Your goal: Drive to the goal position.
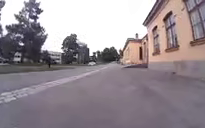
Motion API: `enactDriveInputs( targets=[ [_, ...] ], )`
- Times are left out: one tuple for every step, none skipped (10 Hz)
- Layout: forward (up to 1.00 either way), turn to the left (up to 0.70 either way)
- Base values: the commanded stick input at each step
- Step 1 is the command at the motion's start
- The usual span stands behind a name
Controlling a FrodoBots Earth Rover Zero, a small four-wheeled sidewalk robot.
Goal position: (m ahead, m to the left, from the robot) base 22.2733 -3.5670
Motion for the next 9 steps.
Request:
enactDriveInputs(
  targets=[
    [0.45,0.00],
    [0.45,0.00],
    [0.45,0.00],
    [0.45,0.00],
    [0.45,0.00],
    [0.45,0.00],
    [0.45,0.00],
    [0.45,0.00],
    [0.45,0.00]
  ],
)
